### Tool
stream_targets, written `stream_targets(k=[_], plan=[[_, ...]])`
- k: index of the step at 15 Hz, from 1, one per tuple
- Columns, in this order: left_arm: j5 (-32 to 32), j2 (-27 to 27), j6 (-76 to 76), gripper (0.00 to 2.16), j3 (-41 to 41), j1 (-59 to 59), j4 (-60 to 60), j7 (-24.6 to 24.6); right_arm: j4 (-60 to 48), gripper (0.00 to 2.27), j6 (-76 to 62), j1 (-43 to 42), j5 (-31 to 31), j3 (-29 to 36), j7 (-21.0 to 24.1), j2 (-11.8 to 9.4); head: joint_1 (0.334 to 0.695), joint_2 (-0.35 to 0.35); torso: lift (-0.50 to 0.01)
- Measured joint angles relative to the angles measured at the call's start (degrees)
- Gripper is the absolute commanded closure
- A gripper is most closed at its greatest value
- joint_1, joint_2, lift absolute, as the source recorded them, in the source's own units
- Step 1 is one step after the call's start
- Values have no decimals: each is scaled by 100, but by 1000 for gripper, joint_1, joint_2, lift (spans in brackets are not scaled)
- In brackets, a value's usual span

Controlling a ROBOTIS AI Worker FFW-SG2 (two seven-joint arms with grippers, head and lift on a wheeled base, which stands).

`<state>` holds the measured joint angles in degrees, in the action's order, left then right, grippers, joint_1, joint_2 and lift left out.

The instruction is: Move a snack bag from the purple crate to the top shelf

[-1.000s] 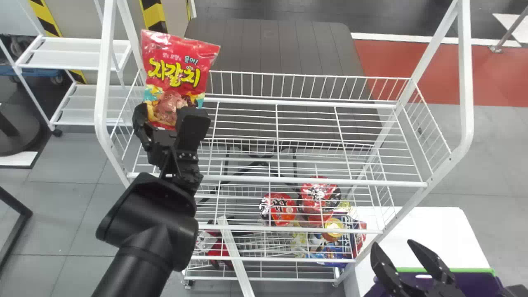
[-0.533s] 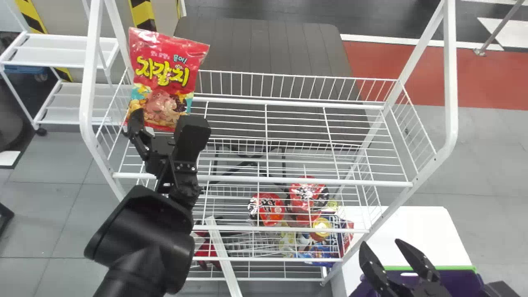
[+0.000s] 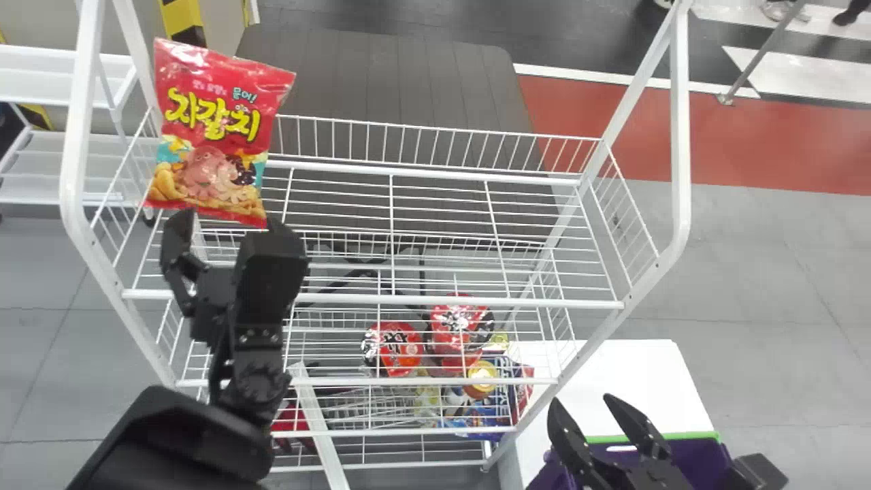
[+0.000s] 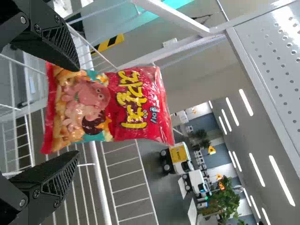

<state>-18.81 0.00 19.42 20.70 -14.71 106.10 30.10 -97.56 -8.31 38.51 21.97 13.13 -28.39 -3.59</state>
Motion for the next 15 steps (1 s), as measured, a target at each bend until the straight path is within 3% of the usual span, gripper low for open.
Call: stream_targets(k=[9,15], plan=[[452,-35,-763,228,-1031,-1293,872,-95,-576,127,320,44,-169,-66,177,46,695,-53,0],[991,-61,-1954,228,-1930,-1278,174,-1062,-1676,127,288,222,-822,-726,739,104,695,96,0]])
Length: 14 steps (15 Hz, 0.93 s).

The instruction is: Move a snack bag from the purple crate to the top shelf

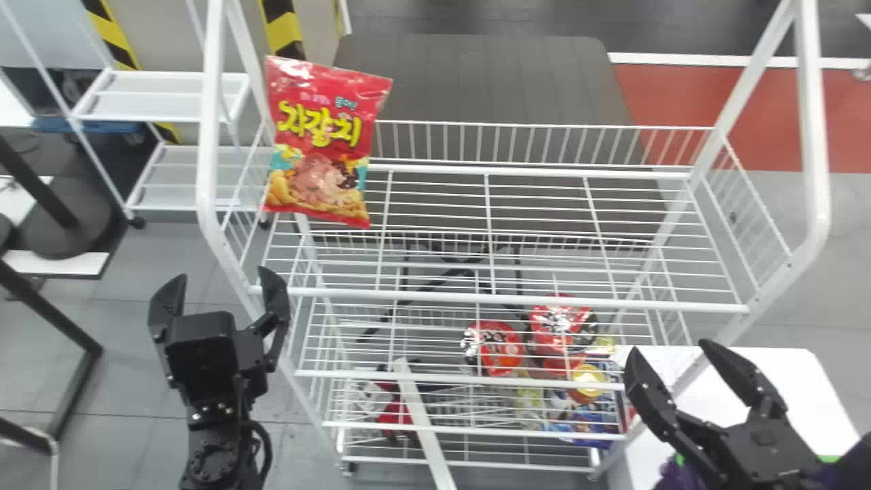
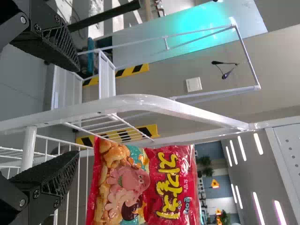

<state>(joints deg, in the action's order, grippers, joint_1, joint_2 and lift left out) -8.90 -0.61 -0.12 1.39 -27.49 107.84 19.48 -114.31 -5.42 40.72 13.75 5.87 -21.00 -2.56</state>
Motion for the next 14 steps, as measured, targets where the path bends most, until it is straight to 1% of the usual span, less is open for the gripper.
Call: stream_targets(k=[4,6,10,14], plan=[[221,-1,-472,228,-398,155,-460,-468,-257,124,11,-32,-640,-597,472,-7,695,174,0],[352,0,-628,228,-496,166,-619,-538,-219,124,11,-103,-896,-846,708,-7,695,218,0],[503,8,-840,228,-520,49,-756,-603,-96,120,97,-297,-1266,-1156,1104,-1,695,243,0],[566,7,-1034,228,-587,-21,-789,-607,-7,113,169,-400,-1363,-1244,1132,-4,695,260,0]])
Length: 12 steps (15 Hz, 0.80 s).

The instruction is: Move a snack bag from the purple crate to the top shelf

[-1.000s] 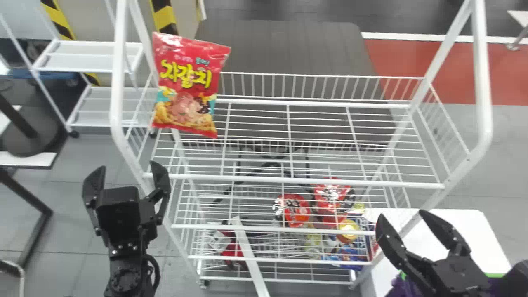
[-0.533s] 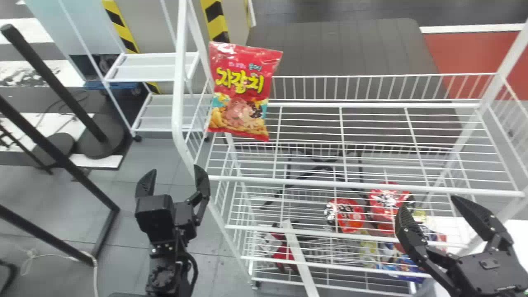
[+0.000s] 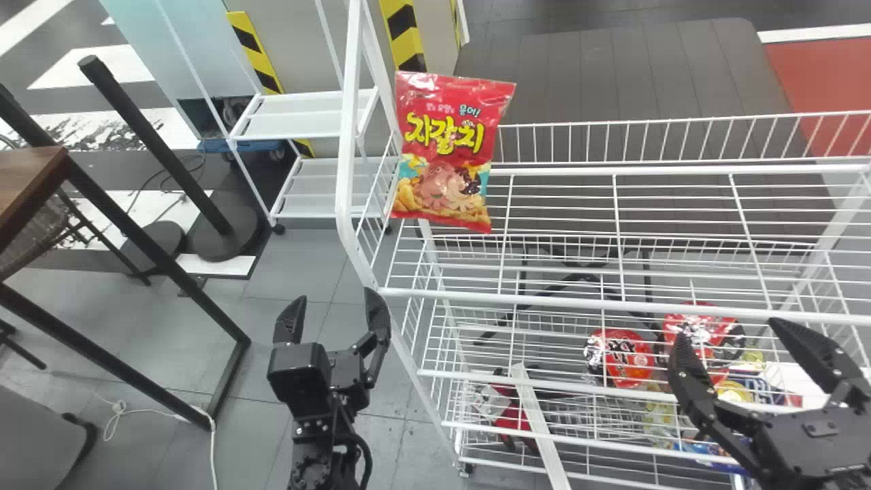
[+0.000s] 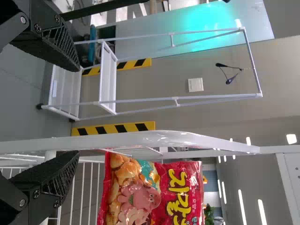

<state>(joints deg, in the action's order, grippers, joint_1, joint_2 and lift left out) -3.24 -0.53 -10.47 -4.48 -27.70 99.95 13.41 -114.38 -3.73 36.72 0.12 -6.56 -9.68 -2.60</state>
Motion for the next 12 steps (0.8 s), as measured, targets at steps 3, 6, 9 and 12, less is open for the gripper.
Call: stream_targets(k=[3,6,9,12], plan=[[72,-7,-28,228,-50,43,-93,-48,65,113,44,-60,-5,18,-7,-4,695,267,0],[93,0,-35,228,-53,98,-163,-94,171,113,74,-157,22,23,-7,-4,695,262,0],[107,1,-43,228,-53,155,-246,-139,287,113,88,-261,57,24,-7,-3,695,258,0],[115,1,-127,228,-53,200,-360,-147,384,113,88,-347,82,20,-7,-2,695,255,0]])
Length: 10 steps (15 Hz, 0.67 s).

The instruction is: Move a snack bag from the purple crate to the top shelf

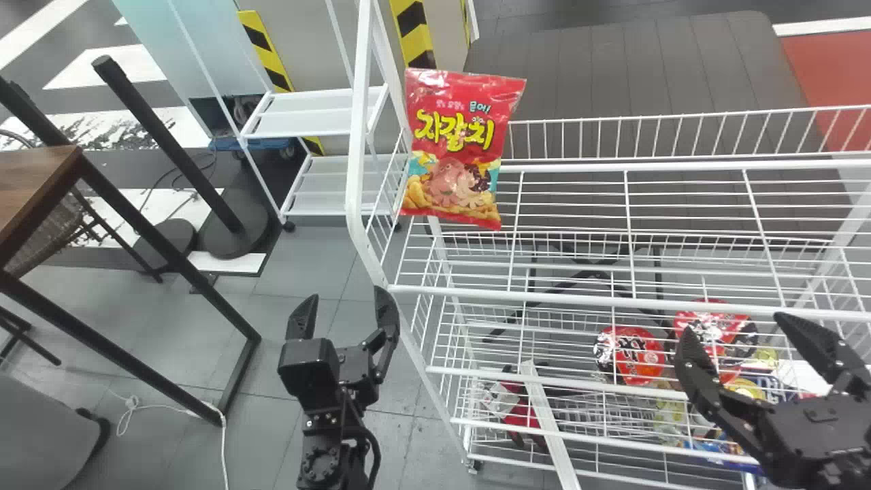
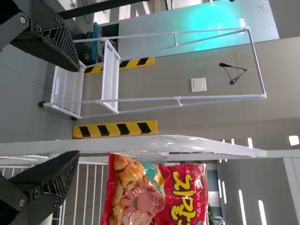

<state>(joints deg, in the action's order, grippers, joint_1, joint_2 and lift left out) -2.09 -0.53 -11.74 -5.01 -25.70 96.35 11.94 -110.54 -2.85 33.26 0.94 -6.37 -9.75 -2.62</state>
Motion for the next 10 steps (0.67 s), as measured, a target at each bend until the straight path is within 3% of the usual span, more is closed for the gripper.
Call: stream_targets(k=[10], plan=[[7,0,-61,225,0,119,-174,-17,88,113,-5,-89,46,2,0,7,695,251,0]])
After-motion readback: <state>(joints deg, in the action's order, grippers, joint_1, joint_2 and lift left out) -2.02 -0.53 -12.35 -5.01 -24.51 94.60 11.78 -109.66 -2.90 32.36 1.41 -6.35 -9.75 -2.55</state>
